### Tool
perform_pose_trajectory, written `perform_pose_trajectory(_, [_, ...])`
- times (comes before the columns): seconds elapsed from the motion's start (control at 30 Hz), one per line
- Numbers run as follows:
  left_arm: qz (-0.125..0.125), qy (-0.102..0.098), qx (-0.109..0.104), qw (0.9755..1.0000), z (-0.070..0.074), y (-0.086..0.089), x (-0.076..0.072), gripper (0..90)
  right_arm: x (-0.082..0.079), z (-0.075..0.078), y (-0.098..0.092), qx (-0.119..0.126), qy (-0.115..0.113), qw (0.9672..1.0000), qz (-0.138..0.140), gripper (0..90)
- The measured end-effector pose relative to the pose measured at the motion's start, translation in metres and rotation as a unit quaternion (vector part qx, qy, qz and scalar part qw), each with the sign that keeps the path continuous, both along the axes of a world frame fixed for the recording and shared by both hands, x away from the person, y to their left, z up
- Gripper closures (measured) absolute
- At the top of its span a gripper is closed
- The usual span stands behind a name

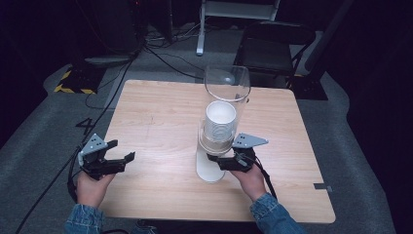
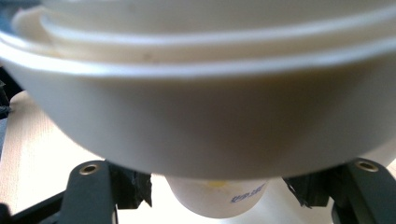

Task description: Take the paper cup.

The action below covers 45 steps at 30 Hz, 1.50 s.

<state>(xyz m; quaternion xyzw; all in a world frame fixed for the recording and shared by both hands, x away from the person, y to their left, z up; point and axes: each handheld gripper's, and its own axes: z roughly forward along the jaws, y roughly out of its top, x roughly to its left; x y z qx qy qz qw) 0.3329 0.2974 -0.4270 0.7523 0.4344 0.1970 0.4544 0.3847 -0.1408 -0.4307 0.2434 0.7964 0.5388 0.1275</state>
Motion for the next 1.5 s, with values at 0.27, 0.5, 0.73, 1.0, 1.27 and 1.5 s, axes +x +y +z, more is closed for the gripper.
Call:
perform_pose_trajectory(0.27, [-0.005, 0.0, 0.003, 1.0, 0.0, -0.001, 0.0, 17.3, -0.002, -0.002, 0.0, 0.004, 0.0, 1.0, -0.001, 34.8])
perform_pose_trajectory(0.5, [-0.006, 0.0, 0.001, 1.0, 0.001, -0.002, 0.0, 17.3, -0.002, -0.005, -0.001, 0.013, 0.022, 0.9997, 0.001, 34.9])
perform_pose_trajectory(0.73, [-0.006, 0.0, 0.002, 1.0, 0.0, -0.001, 0.0, 17.3, -0.001, -0.006, -0.001, 0.012, 0.014, 0.9998, -0.002, 34.8])
perform_pose_trajectory(1.0, [-0.005, -0.001, 0.002, 1.0, 0.0, -0.001, 0.001, 17.3, 0.003, -0.02, 0.001, -0.025, 0.008, 0.9996, -0.008, 34.6])
perform_pose_trajectory(1.27, [-0.005, 0.001, 0.001, 1.0, -0.001, 0.0, 0.001, 17.3, 0.0, -0.022, 0.002, -0.042, 0.003, 0.9991, -0.007, 34.2])
perform_pose_trajectory(1.5, [-0.003, 0.003, -0.002, 1.0, -0.001, 0.001, 0.001, 17.3, -0.002, -0.025, -0.001, -0.065, 0.012, 0.9978, -0.007, 33.9])
